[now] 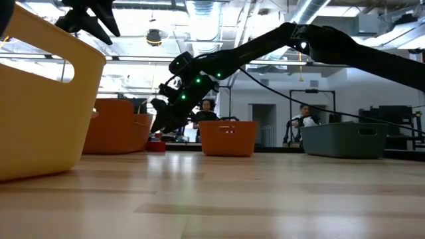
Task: Sort blocks
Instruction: Move the red block
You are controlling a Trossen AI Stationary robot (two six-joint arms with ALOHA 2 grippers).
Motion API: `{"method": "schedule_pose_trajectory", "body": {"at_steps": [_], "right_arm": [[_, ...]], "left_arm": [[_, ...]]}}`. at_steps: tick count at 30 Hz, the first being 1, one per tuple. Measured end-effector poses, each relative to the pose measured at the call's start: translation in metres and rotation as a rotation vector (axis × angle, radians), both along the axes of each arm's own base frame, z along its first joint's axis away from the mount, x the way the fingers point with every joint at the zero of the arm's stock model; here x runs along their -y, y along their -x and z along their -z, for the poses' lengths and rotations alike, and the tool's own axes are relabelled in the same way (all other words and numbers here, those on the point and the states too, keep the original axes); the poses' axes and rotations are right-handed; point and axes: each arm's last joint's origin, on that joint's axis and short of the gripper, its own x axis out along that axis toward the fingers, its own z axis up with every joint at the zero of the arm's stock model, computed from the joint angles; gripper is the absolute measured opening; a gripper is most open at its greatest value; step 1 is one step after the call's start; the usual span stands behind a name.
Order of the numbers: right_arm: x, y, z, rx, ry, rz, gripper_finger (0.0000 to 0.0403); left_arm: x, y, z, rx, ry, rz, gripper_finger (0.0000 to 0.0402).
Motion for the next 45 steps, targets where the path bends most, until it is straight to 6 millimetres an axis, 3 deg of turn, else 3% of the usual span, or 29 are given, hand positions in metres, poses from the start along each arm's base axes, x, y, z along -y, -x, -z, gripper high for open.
{"method": "schedule_pose_trajectory", "body": {"at_steps": [6, 11, 16, 27, 35, 41, 45], "right_arm": [[0.001, -0.007, 0.001, 0.086, 0.006, 0.031, 0.0291], [0.003, -0.008, 0.022, 0.055, -0.018, 0.085, 0.0291], [0.005, -0.009, 0.014, 0.097, 0.008, 0.134, 0.0291], [0.015, -0.004, 0.018, 0.106, -0.04, 0.249, 0.0291], [0.012, -0.004, 0.019, 0.099, -0.077, 0.201, 0.029], [0.006, -0.002, 0.003, 0.064, -0.069, 0.142, 0.029], [-0.008, 0.004, -0.035, 0.069, -0.087, 0.178, 0.029]], "left_arm": [[0.0, 0.0, 0.0, 0.002, 0.003, -0.002, 0.0125], [0.001, 0.0, 0.0, 0.009, 0.03, 0.006, 0.0125], [0.004, -0.001, 0.0, 0.012, 0.037, 0.022, 0.0125], [0.006, -0.001, 0.0, 0.022, 0.052, 0.017, 0.0125], [0.006, -0.001, 0.0, 0.028, 0.071, 0.026, 0.0125], [0.006, -0.002, 0.0, 0.039, 0.083, 0.011, 0.0125], [0.004, -0.006, 0.002, 0.017, 0.096, 0.004, 0.0125]]}}
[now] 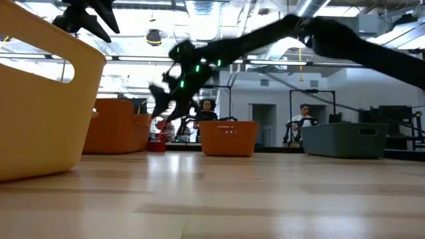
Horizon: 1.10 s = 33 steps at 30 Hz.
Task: Sort blocks
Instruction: Move the red block
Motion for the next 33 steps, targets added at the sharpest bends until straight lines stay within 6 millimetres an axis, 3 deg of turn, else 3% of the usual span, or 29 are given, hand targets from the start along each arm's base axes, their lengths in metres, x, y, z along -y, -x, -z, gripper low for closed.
{"method": "schedule_pose_trajectory", "body": {"at_steps": [4, 9, 14, 19, 27, 33], "right_arm": [[-0.015, 0.016, -0.041, -0.043, -0.024, -0.012, 0.029], [-0.036, 0.054, -0.1, -0.168, -0.007, -0.074, 0.029], [-0.042, 0.095, -0.118, -0.385, -0.023, -0.108, 0.029], [-0.059, 0.129, -0.148, -0.381, 0.027, -0.117, 0.029], [-0.086, 0.199, -0.164, -0.243, 0.07, -0.079, 0.029], [-0.113, 0.235, -0.141, -0.131, 0.034, -0.052, 0.029]], "left_arm": [[-0.014, -0.015, 0.006, -0.095, 0.008, 0.049, 0.0125], [-0.054, -0.032, 0.02, -0.213, 0.035, 0.04, 0.0125], [-0.094, -0.049, 0.032, -0.256, 0.123, 0.023, 0.0125], [-0.125, -0.08, 0.039, -0.346, 0.104, 0.087, 0.0125], [-0.17, -0.128, 0.053, -0.452, 0.063, 0.206, 0.0125], [-0.192, -0.148, 0.08, -0.587, 0.016, 0.256, 0.0125]]}}
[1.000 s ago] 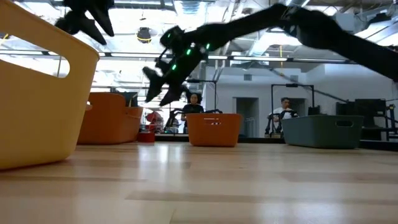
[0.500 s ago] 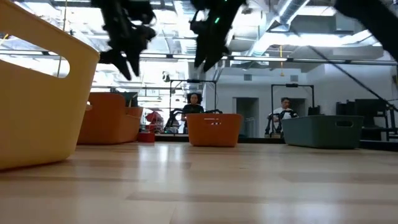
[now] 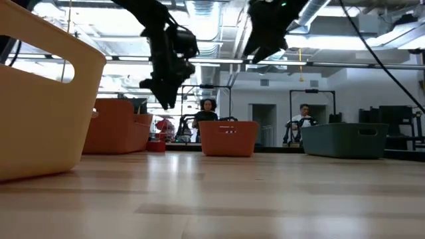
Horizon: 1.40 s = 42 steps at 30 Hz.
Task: Sort blocks
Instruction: Move the red block
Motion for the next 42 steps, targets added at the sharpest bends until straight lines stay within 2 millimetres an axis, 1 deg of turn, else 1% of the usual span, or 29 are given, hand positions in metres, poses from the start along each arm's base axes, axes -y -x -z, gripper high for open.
{"method": "schedule_pose_trajectory", "body": {"at_steps": [2, 4, 6, 13, 16, 19, 21, 24, 27, 30, 32, 34, 42], "right_arm": [[-0.008, 0.009, 0.004, 0.033, -0.012, 0.004, 0.029], [-0.014, 0.013, 0.011, 0.033, -0.016, -0.009, 0.029], [-0.017, 0.014, 0.019, 0.011, -0.022, -0.021, 0.029], [-0.021, 0.013, 0.03, -0.009, -0.044, -0.026, 0.029], [-0.024, 0.013, 0.028, 0.004, -0.042, -0.036, 0.029], [-0.028, 0.013, 0.027, 0.007, -0.044, -0.051, 0.029], [-0.03, 0.013, 0.027, 0.006, -0.044, -0.06, 0.029], [-0.033, 0.012, 0.027, 0.006, -0.044, -0.068, 0.029], [-0.036, 0.011, 0.027, 0.01, -0.057, -0.066, 0.029], [-0.04, 0.011, 0.027, 0.017, -0.073, -0.066, 0.029], [-0.044, 0.01, 0.027, 0.019, -0.074, -0.076, 0.029], [-0.046, 0.009, 0.027, 0.021, -0.073, -0.083, 0.029], [-0.043, 0.009, 0.026, 0.029, -0.068, -0.078, 0.029]], "left_arm": [[-0.004, -0.002, 0.007, -0.093, -0.033, 0.035, 0.0125], [-0.006, -0.004, 0.013, -0.177, -0.036, 0.083, 0.0125], [-0.009, -0.006, 0.017, -0.234, -0.03, 0.133, 0.0125], [-0.018, -0.026, 0.039, -0.403, 0.008, 0.31, 0.0125], [-0.016, -0.038, 0.048, -0.493, 0.02, 0.38, 0.0131], [-0.013, -0.051, 0.056, -0.575, 0.008, 0.433, 0.0152], [-0.012, -0.06, 0.06, -0.649, -0.013, 0.476, 0.0174], [-0.011, -0.073, 0.073, -0.749, -0.052, 0.525, 0.0213], [-0.014, -0.083, 0.085, -0.774, -0.061, 0.524, 0.025], [-0.019, -0.085, 0.085, -0.743, -0.05, 0.506, 0.0276], [-0.022, -0.084, 0.085, -0.74, -0.049, 0.514, 0.0284], [-0.026, -0.081, 0.086, -0.747, -0.034, 0.521, 0.0286], [-0.04, -0.069, 0.098, -0.773, 0.011, 0.522, 0.0287]]}}
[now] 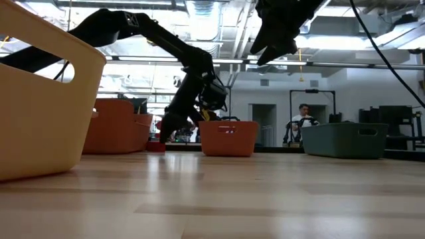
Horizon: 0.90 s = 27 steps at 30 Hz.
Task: Sort blocks
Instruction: Move the red block
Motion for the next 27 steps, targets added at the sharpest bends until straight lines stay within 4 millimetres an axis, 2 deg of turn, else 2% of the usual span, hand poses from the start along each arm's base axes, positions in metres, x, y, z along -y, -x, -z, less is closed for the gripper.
{"method": "schedule_pose_trajectory", "body": {"at_steps": [6, 18, 27], "right_arm": [[0.0006, -0.0004, -0.0005, 0.007, 0.004, 0.0, 0.029], [0.0008, -0.0014, -0.0014, 0.019, 0.007, -0.001, 0.029], [0.0008, -0.0014, -0.0014, 0.019, 0.007, -0.001, 0.029]], "left_arm": [[-0.0047, 0.0068, 0.0037, -0.017, 0.029, -0.021, 0.0285], [-0.0056, 0.004, 0.0048, 0.007, 0.027, -0.002, 0.026], [-0.0073, 0.0023, 0.0054, 0.028, 0.015, 0.003, 0.0256]]}}
